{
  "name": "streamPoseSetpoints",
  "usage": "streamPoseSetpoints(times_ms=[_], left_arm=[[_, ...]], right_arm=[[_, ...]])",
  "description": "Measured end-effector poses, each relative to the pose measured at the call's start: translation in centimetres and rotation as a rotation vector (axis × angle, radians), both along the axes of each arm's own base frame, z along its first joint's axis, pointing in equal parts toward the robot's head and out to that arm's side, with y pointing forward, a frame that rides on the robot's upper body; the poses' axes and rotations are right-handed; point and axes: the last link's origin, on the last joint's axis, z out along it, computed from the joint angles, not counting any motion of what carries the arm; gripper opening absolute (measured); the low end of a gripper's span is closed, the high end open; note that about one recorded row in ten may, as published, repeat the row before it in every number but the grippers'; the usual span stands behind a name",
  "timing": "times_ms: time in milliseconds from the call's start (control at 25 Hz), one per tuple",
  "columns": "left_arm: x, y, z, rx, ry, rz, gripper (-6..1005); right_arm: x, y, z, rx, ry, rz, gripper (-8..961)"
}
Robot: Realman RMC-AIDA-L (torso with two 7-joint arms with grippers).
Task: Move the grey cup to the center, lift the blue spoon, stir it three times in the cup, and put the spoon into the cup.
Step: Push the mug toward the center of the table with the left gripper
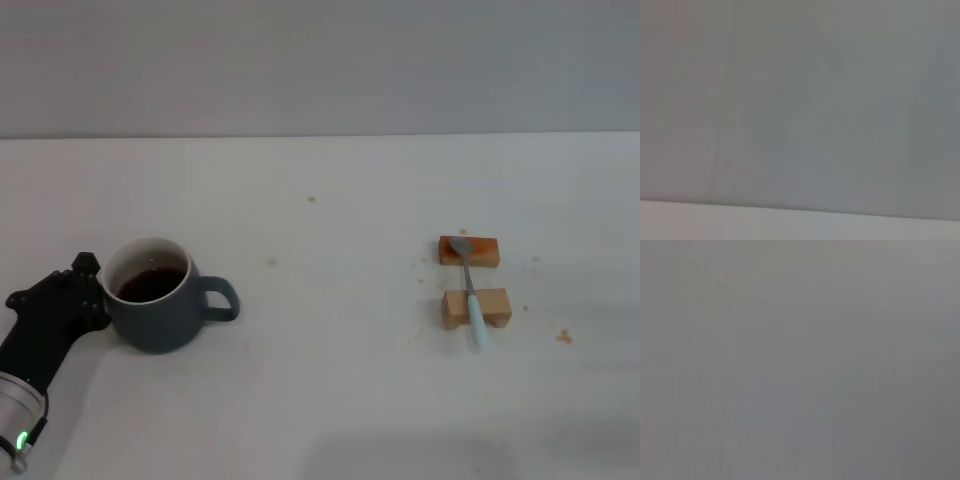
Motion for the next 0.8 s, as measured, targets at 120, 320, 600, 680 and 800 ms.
streamPoseSetpoints(times_ms=[120,320,600,680,800], left_arm=[[0.8,-0.2,-0.6,-0.02,-0.014,-0.029,-2],[1.5,-0.4,-1.2,-0.04,-0.02,-0.053,-2],[3.1,-0.9,-2.7,-0.095,-0.031,-0.106,-2],[3.1,-0.9,-2.7,-0.095,-0.031,-0.106,-2],[3.5,-0.8,-2.8,-0.098,-0.038,-0.117,-2]], right_arm=[[0.0,0.0,0.0,0.0,0.0,-0.001,841],[0.1,-0.1,0.0,0.001,0.001,-0.003,841],[0.0,-0.2,0.0,0.001,0.001,-0.002,841],[0.0,-0.2,0.0,0.002,0.002,-0.001,841],[-0.1,-0.1,0.1,0.004,0.002,0.002,841]])
